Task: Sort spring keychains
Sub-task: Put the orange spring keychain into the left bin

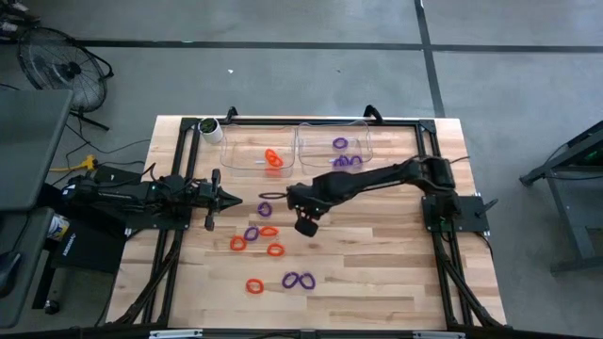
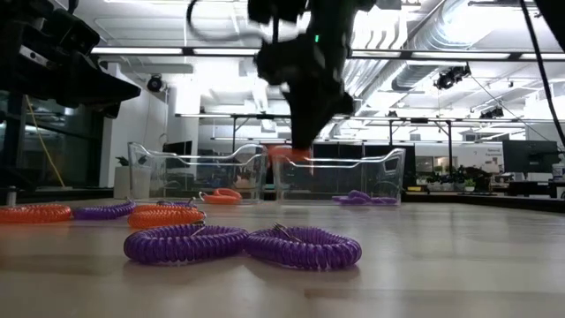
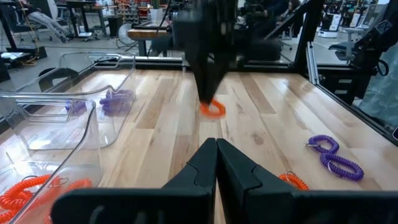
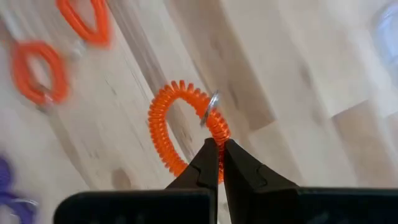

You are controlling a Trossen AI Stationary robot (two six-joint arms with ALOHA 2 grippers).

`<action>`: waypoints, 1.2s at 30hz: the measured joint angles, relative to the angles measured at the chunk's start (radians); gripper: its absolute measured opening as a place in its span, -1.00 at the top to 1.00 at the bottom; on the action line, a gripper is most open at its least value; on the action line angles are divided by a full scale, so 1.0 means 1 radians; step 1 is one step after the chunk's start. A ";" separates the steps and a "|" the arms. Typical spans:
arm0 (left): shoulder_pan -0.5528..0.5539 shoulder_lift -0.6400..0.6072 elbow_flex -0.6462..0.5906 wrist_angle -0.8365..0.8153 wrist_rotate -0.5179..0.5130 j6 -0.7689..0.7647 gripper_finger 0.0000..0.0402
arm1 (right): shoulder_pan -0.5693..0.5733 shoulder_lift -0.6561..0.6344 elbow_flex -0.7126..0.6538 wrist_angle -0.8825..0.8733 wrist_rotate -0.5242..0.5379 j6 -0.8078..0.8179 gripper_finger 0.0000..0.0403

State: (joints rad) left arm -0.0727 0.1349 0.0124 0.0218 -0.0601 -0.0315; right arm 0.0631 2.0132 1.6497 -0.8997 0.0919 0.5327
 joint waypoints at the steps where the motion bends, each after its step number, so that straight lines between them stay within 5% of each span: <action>1: 0.000 0.000 0.000 0.000 0.000 0.000 0.99 | 0.000 -0.023 0.000 0.003 0.009 -0.005 1.00; 19: 0.000 0.000 0.000 0.000 0.000 0.000 0.99 | -0.181 -0.134 0.063 0.173 0.093 -0.318 1.00; 36: 0.000 0.000 0.000 0.000 0.001 0.000 0.99 | -0.292 -0.017 0.066 0.481 0.137 -0.493 1.00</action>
State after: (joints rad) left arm -0.0725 0.1349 0.0122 0.0218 -0.0592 -0.0318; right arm -0.2291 1.9965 1.7157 -0.4187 0.2290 0.0399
